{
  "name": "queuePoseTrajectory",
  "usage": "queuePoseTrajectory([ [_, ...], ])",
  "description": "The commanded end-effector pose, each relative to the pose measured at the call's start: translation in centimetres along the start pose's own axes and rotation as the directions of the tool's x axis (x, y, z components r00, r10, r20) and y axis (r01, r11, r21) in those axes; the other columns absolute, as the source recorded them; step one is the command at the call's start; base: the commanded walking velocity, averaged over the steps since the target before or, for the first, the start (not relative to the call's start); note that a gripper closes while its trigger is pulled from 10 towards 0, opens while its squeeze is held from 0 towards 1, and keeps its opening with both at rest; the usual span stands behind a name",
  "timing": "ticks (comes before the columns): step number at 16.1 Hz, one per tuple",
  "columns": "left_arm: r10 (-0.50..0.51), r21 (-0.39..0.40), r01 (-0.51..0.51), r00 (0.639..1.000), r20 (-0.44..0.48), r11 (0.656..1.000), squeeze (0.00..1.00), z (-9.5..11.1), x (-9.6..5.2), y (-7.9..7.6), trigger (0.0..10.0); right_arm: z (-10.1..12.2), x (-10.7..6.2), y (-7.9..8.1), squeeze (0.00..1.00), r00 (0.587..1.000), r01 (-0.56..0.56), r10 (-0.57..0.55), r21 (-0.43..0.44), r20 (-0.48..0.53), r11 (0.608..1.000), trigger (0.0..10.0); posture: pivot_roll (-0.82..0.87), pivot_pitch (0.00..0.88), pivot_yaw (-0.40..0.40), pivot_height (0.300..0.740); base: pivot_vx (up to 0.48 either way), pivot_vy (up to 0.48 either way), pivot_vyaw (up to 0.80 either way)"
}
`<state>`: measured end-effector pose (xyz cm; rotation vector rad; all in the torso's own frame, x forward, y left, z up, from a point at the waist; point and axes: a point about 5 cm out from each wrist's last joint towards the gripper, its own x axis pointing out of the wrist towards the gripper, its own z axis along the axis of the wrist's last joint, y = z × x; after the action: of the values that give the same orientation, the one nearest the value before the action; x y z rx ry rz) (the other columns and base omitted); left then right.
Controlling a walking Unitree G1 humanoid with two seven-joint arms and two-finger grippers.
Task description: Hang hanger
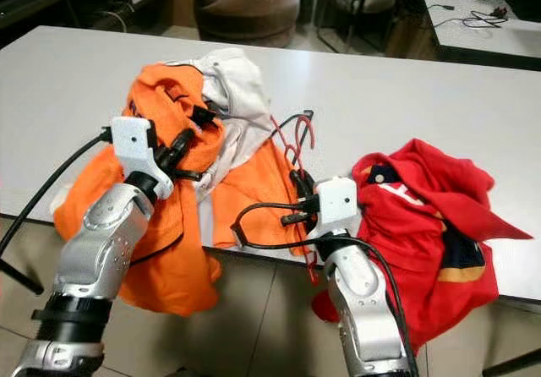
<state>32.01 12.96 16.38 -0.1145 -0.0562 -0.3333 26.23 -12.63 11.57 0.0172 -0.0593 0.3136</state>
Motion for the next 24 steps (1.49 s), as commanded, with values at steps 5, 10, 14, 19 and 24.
queuePoseTrajectory([
  [5,0.046,0.155,-0.036,0.997,-0.066,0.987,0.00,0.0,-0.6,2.0,0.0,5.1,0.0,-0.2,0.00,0.975,-0.163,0.143,0.113,0.169,0.980,10.0,-0.06,0.000,0.038,0.740,0.000,0.000,0.00],
  [10,0.084,0.243,-0.049,0.987,-0.136,0.969,0.00,-1.1,-0.9,2.4,0.0,8.1,-0.4,0.4,0.00,0.911,-0.393,0.362,0.155,0.198,0.906,10.0,-0.06,0.000,0.038,0.740,0.000,0.000,0.00],
  [14,0.088,0.266,-0.049,0.987,-0.137,0.963,0.00,-1.2,-0.7,2.3,0.0,8.1,-2.4,0.8,0.00,0.837,-0.547,0.538,0.182,0.096,0.817,10.0,-0.06,0.000,0.038,0.740,0.000,0.000,0.00],
  [19,0.065,0.115,-0.068,0.997,0.029,0.991,0.00,2.9,-1.9,3.7,0.0,9.6,-0.4,-2.4,0.00,0.966,-0.222,0.185,0.209,0.182,0.952,10.0,-0.06,0.000,0.037,0.740,0.000,0.000,0.00],
  [24,0.084,0.110,-0.085,0.996,0.015,0.990,0.00,1.7,-3.7,2.3,10.0,8.3,-0.1,-1.0,0.00,0.981,-0.158,0.131,0.198,0.144,0.967,10.0,-0.06,0.006,0.013,0.740,-0.052,0.000,0.00],
])
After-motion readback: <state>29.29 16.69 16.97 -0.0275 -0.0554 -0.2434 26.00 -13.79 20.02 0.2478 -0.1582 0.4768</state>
